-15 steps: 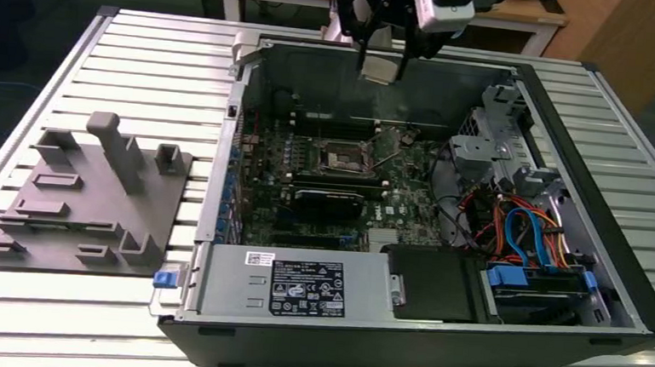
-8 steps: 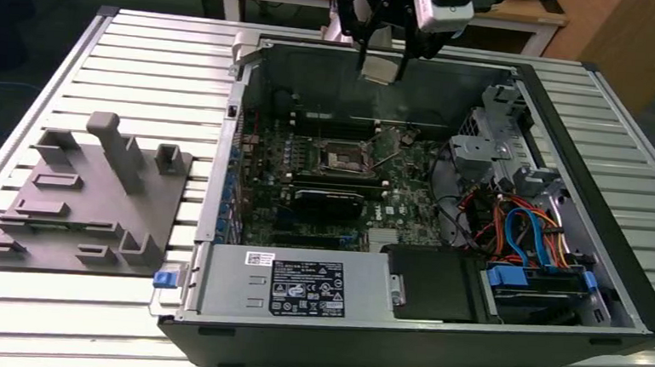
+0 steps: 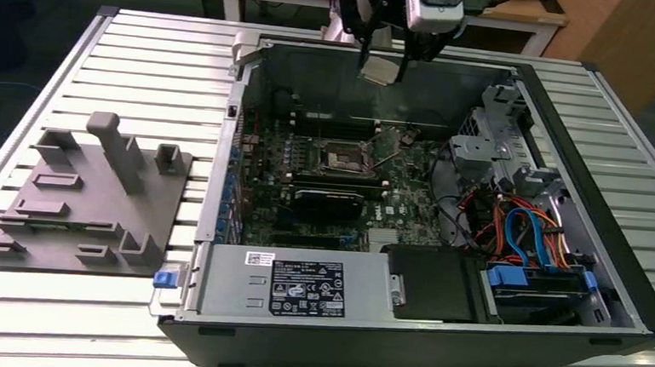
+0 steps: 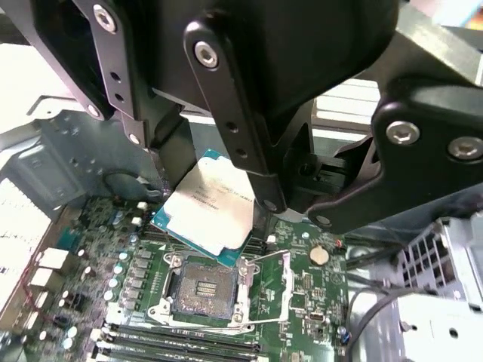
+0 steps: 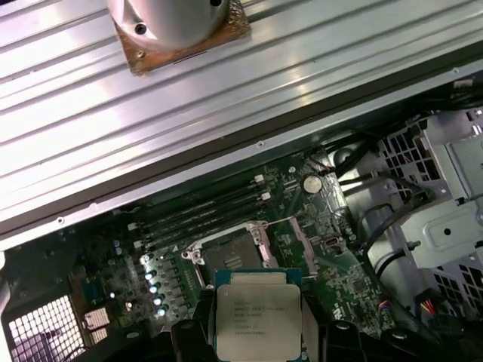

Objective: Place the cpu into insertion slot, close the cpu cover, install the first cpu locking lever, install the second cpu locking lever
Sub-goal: 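Place the cpu into insertion slot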

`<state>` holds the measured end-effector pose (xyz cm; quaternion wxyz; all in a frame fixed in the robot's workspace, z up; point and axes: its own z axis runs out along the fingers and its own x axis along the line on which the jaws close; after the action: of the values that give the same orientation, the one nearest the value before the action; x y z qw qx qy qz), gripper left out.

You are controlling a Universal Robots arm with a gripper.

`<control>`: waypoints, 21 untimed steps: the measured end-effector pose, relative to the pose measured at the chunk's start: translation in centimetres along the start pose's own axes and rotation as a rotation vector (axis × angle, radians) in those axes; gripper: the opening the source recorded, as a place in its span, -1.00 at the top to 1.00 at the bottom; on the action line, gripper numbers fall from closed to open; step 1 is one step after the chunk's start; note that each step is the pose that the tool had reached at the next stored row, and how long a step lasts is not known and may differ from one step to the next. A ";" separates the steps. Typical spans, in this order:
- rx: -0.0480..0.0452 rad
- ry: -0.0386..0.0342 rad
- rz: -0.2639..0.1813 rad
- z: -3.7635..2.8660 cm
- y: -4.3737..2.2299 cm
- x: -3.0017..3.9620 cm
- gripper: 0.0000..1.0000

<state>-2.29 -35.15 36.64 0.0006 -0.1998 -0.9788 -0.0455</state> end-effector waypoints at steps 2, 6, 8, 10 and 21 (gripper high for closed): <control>-0.0006 -0.0027 0.030 0.02 0.00 0.00 -0.08; -0.0008 -0.0036 0.040 0.02 0.00 0.00 -0.08; -0.0008 -0.0036 0.040 0.02 0.00 0.00 -0.08; -0.0008 -0.0036 0.040 0.02 0.00 0.00 -0.08; -0.0010 -0.0045 0.050 0.02 0.00 0.00 -0.08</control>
<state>-2.29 -35.15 36.62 -0.0006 -0.2245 -0.9734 -0.0456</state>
